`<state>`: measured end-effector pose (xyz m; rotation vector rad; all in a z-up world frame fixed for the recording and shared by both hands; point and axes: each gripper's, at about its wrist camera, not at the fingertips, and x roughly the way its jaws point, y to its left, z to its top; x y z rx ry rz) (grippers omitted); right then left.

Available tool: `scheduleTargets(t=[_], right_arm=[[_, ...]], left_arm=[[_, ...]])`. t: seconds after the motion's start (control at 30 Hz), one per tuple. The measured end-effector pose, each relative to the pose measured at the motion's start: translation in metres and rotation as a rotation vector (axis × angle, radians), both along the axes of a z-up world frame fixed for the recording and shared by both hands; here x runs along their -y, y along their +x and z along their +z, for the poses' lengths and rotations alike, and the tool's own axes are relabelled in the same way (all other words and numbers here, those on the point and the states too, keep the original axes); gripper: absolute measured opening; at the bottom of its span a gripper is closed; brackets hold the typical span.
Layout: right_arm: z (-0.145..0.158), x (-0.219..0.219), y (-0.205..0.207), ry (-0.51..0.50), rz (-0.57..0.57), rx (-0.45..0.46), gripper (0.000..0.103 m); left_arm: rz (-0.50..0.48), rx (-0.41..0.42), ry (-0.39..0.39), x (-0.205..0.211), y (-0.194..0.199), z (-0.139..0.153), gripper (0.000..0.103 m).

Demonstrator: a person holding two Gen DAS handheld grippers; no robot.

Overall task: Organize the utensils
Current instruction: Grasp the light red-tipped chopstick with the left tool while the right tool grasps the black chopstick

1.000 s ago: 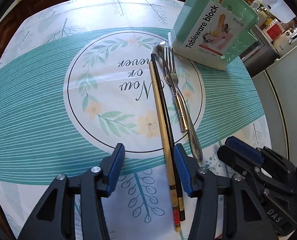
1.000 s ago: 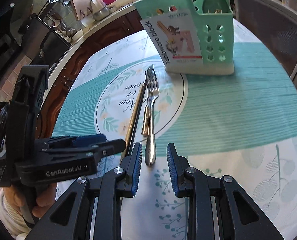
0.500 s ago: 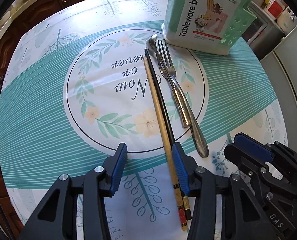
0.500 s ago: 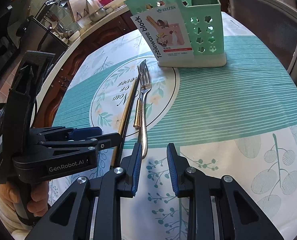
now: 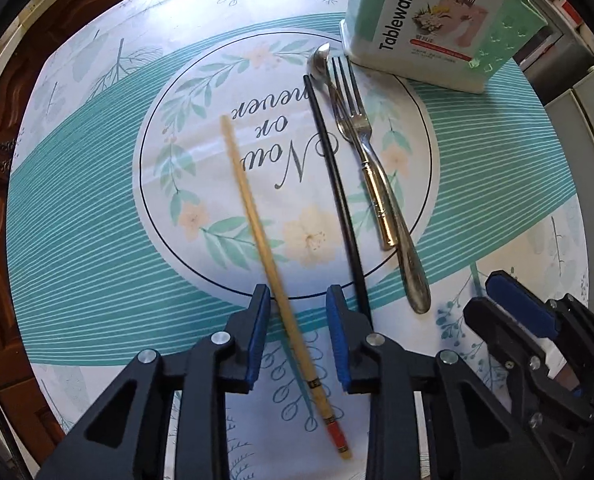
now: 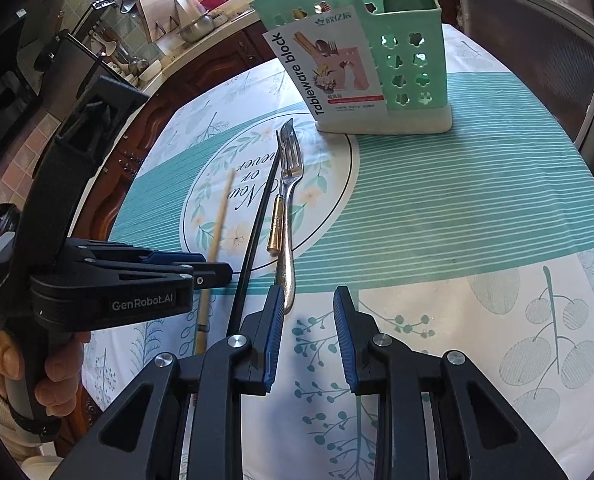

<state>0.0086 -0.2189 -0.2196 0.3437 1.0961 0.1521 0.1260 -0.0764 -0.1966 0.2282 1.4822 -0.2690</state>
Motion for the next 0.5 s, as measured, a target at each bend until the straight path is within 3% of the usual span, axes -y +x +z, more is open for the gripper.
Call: scheduleTargets(t=[0.13, 0.27, 0.37, 0.5], right_arm=[[0.000, -0.002, 0.001, -0.008, 0.013, -0.007, 0.026], [0.004, -0.008, 0.006, -0.030, 0.052, -0.010, 0.026], [0.005, -0.012, 0.014, -0.010, 0.075, -0.025, 0.026], [0.007, -0.022, 0.030, 0.034, 0.111, -0.059, 0.026]], left_arm=[[-0.026, -0.002, 0.012, 0.006, 0.004, 0.001, 0.023], [-0.028, -0.009, -0.005, -0.002, 0.008, 0.001, 0.008], [-0.006, -0.040, -0.055, -0.019, 0.014, 0.000, 0.005], [-0.024, -0.067, -0.048, -0.028, 0.016, 0.000, 0.004]])
